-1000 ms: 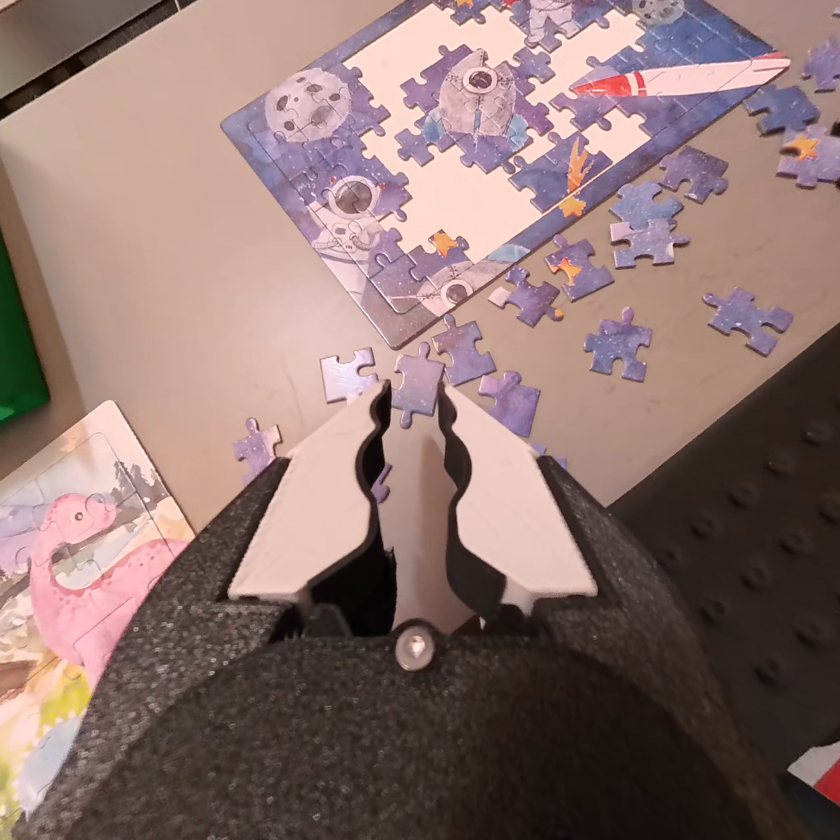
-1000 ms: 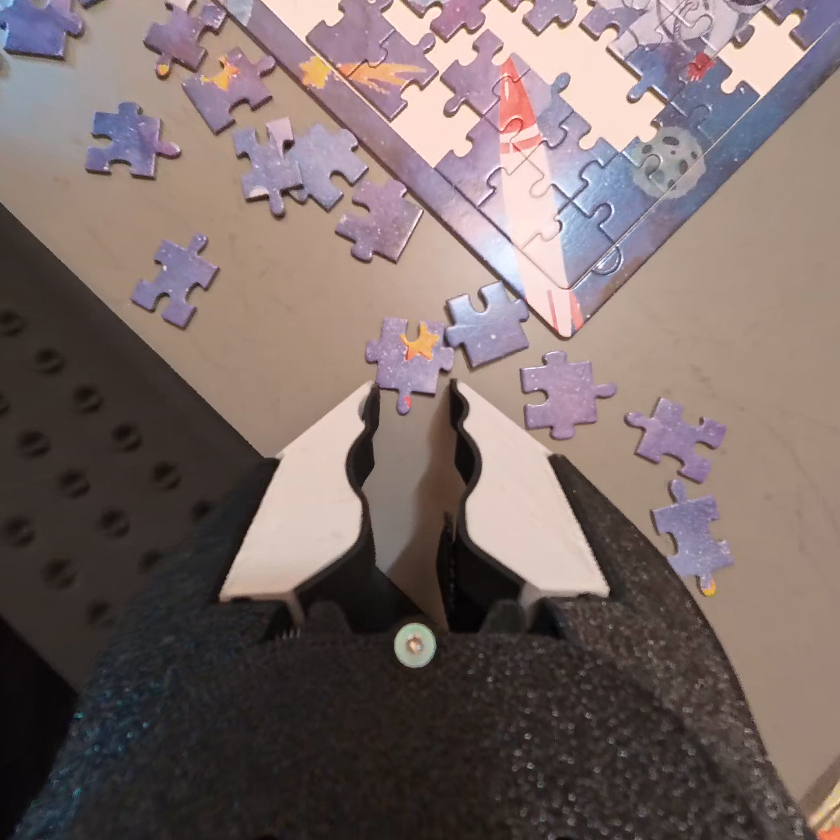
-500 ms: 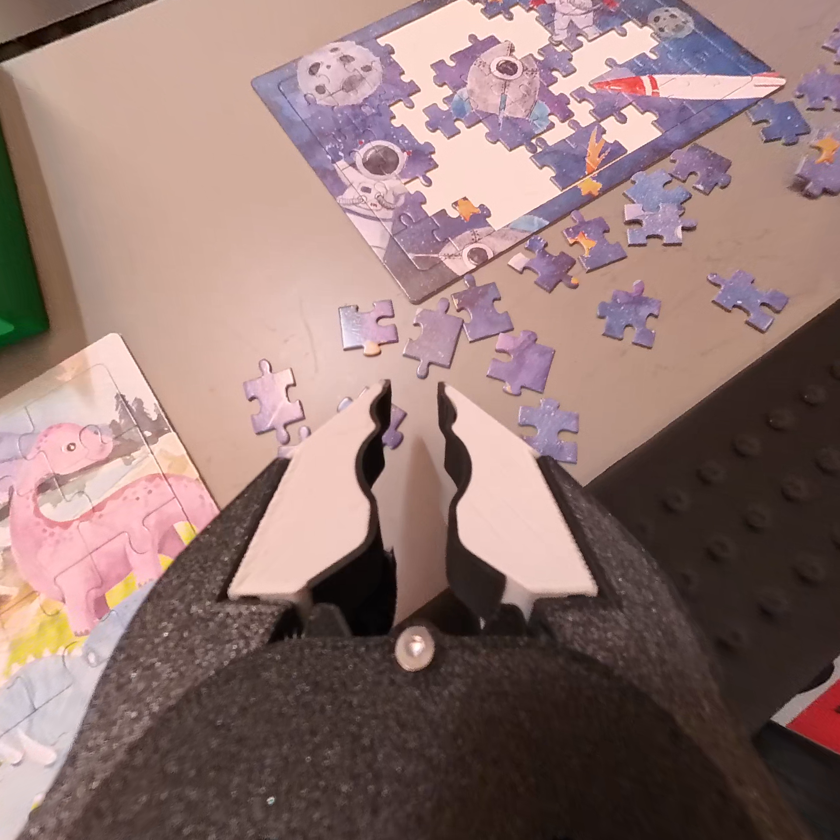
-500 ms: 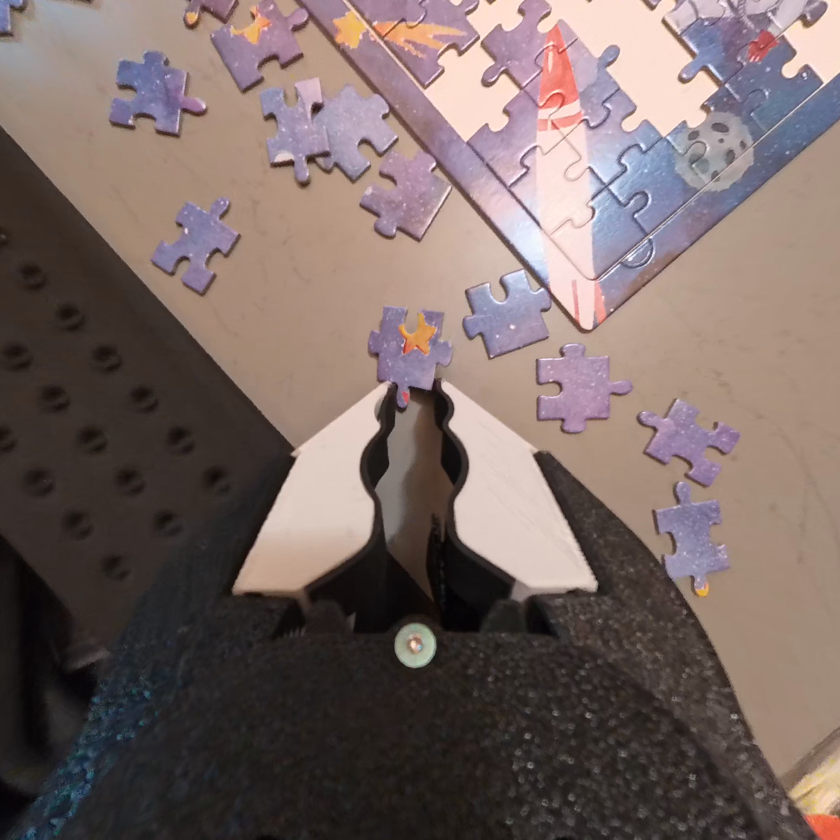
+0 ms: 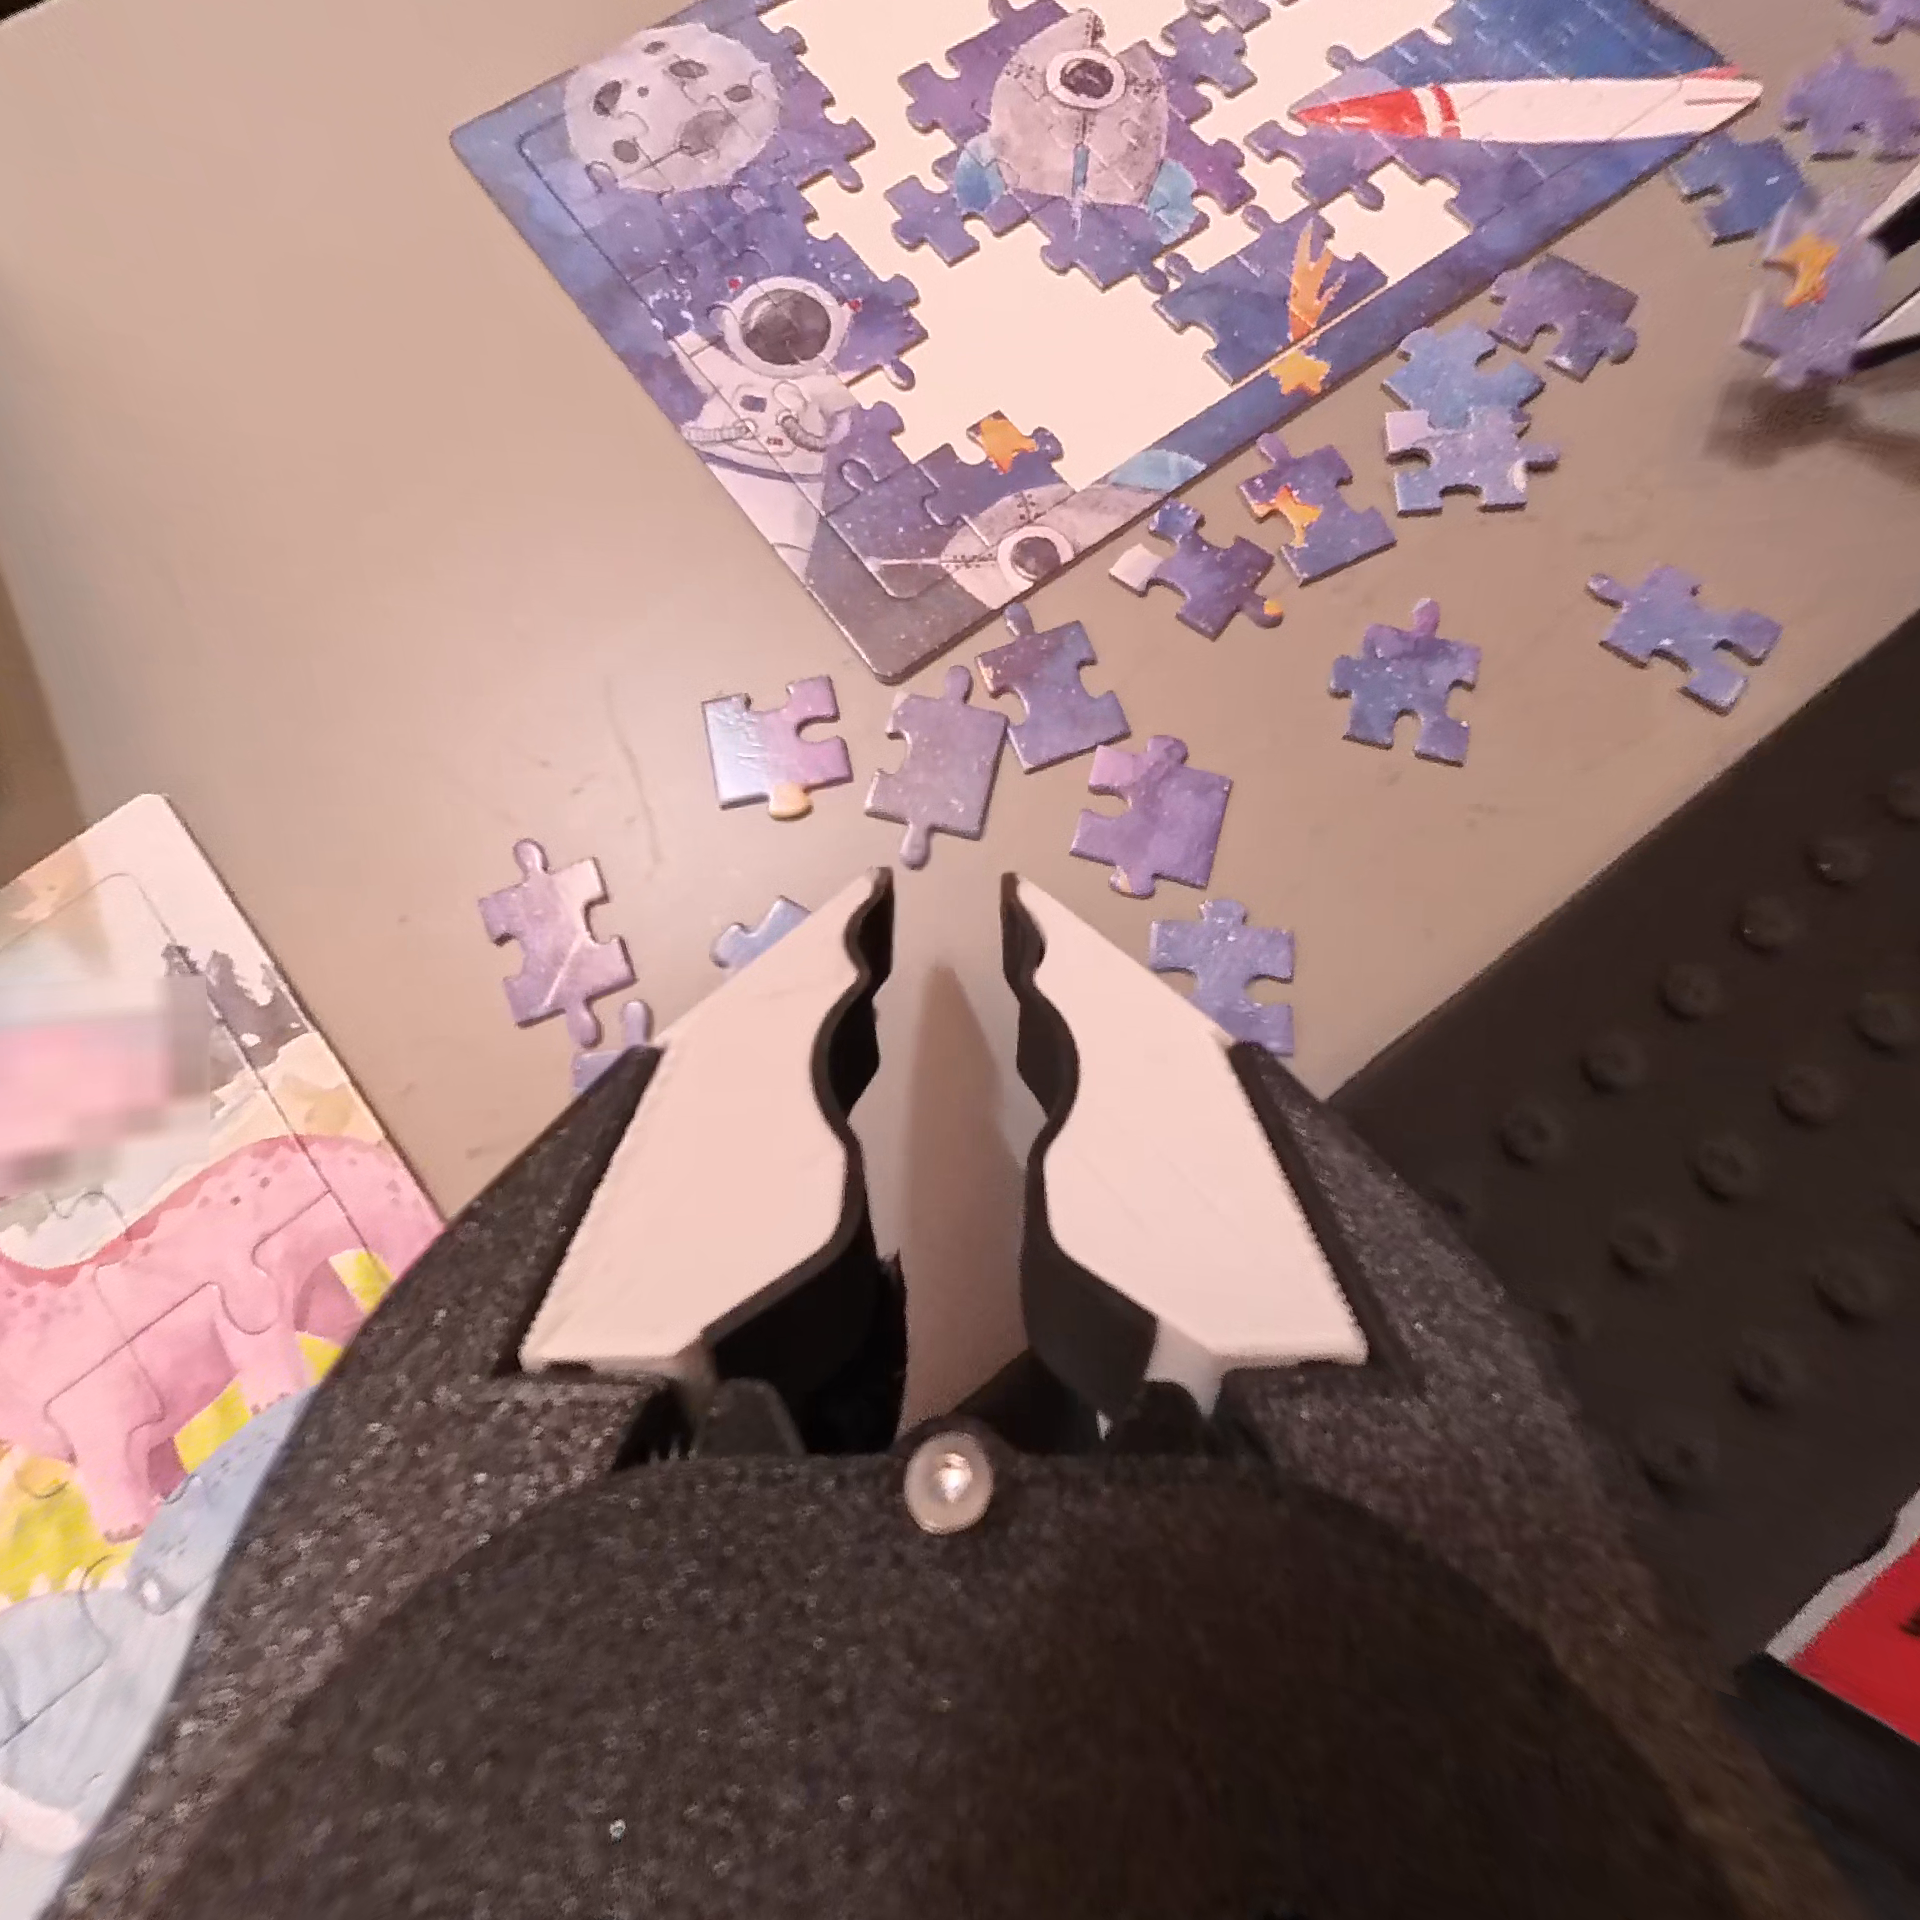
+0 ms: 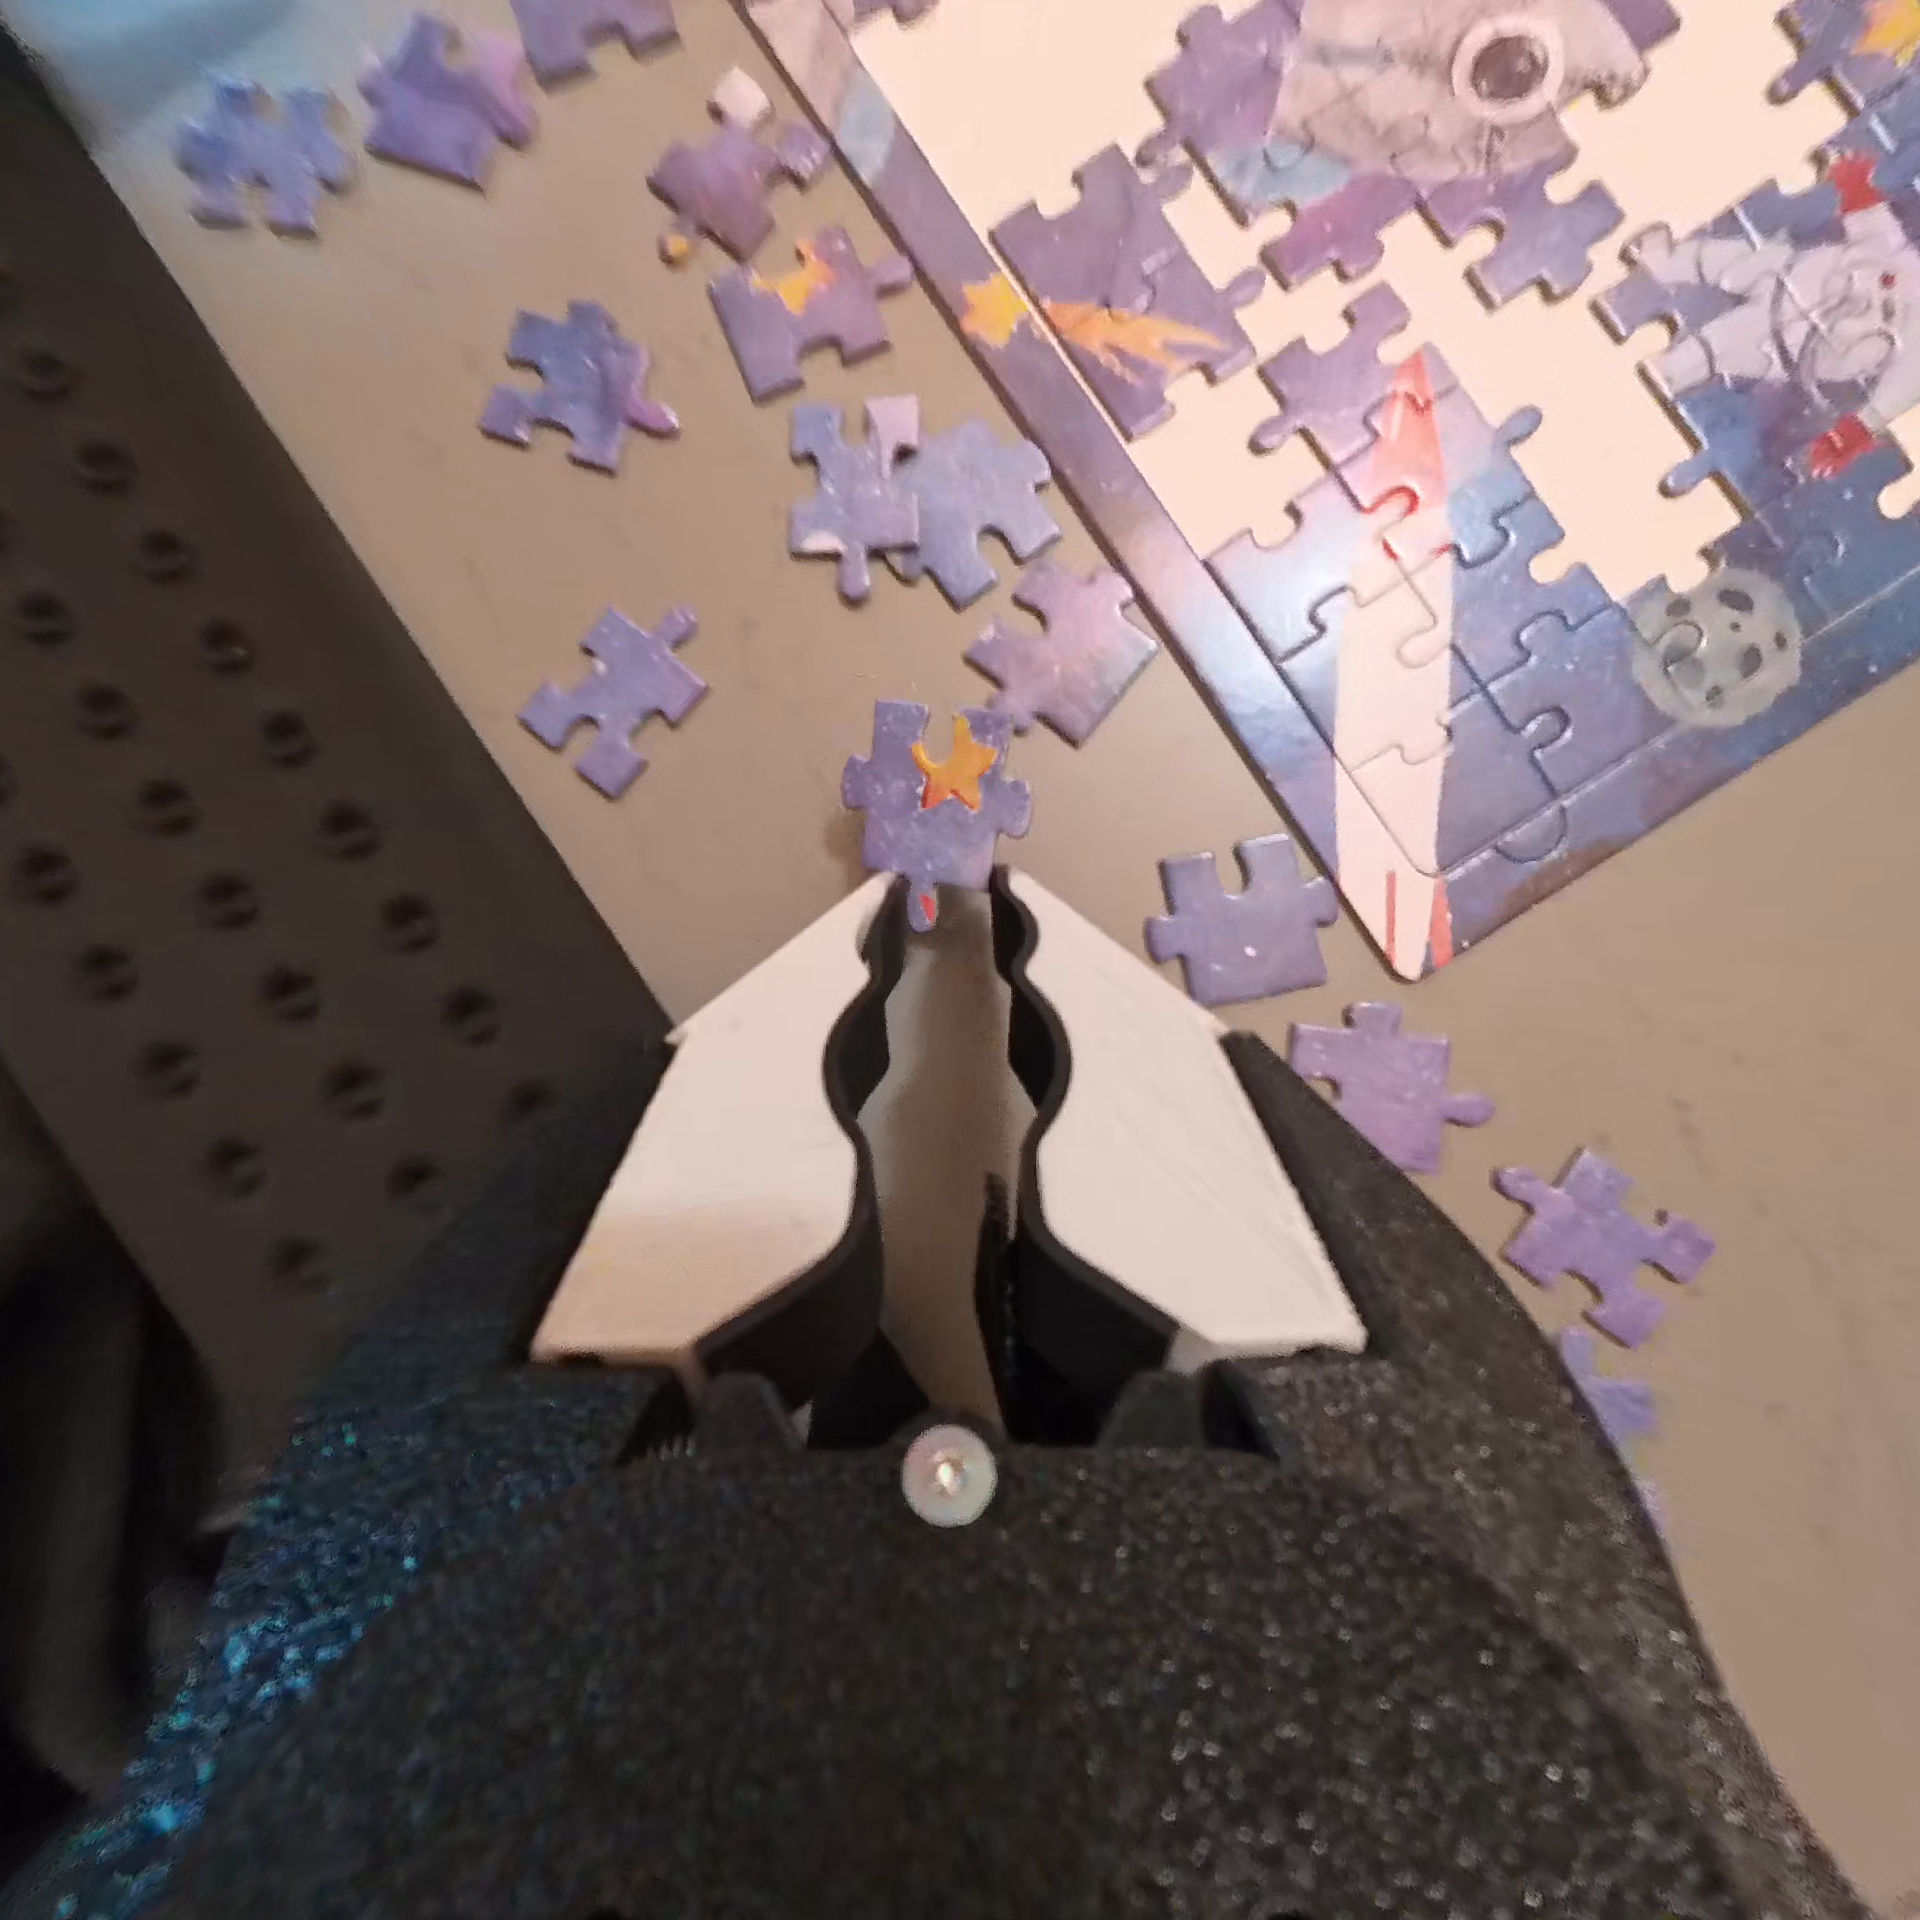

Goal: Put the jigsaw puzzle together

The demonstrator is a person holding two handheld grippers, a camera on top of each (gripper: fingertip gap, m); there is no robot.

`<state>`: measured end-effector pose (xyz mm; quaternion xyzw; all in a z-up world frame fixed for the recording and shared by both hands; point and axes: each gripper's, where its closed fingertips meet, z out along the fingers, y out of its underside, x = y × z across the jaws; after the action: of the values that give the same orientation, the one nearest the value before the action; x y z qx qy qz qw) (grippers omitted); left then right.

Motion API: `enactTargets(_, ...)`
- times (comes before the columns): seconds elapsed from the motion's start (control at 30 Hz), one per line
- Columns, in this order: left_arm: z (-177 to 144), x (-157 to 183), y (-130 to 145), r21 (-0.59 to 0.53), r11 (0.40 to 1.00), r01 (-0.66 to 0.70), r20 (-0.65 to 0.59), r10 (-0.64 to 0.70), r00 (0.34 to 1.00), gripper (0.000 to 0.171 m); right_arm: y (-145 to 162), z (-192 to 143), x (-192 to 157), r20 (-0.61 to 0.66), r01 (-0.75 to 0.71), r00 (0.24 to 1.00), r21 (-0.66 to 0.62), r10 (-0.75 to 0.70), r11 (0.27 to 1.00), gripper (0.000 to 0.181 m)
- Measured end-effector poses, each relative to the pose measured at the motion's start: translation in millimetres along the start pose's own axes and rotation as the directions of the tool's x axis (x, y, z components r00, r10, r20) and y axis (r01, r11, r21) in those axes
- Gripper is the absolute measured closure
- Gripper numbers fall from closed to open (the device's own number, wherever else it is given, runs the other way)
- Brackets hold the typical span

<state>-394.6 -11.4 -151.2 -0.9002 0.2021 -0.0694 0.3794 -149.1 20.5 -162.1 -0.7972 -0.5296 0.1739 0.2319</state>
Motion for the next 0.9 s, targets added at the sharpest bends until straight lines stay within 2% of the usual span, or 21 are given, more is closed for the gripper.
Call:
enactTargets(0.07, 1.6, -10.9, 1.4, -0.02, 1.0, 0.0, 0.048, 0.001, 0.999, 0.148, 6.0, 1.4, 8.6, -0.025, -0.009, 1.0, -0.016, 0.009, 1.0, 0.165)
enactTargets(0.2, 13.2, -31.4, 0.2, -0.051, 0.999, -0.005, 0.089, 0.009, 0.996, 0.14, 5.4, 1.2, 19.6, -0.044, -0.058, 0.997, 0.036, 0.06, 0.998, 0.165)
enactTargets(0.4, 32.5, -43.1, -4.8, -0.09, 0.996, -0.019, 0.024, 0.021, 0.999, 0.136, 5.2, -0.6, 17.8, -0.046, -0.032, 0.998, 0.063, 0.034, 0.998, 0.156)
enactTargets(0.63, 42.5, -37.0, -6.8, -0.103, 0.995, 0.008, -0.061, -0.015, 0.998, 0.142, -9.9, -13.8, 30.7, -0.086, -0.058, 0.993, 0.238, 0.08, 0.97, 0.156)
enactTargets(0.73, 43.1, -36.5, -7.3, -0.097, 0.995, 0.028, -0.066, -0.034, 0.997, 0.143, -19.6, -17.4, 31.1, -0.05, -0.08, 0.994, 0.315, 0.1, 0.946, 0.157)
enactTargets(0.9, 42.9, -33.5, -9.6, -0.099, 0.99, 0.099, -0.087, -0.107, 0.99, 0.137, -22.4, -19.0, 29.1, 0.008, -0.115, 0.993, 0.343, 0.12, 0.932, 0.157)
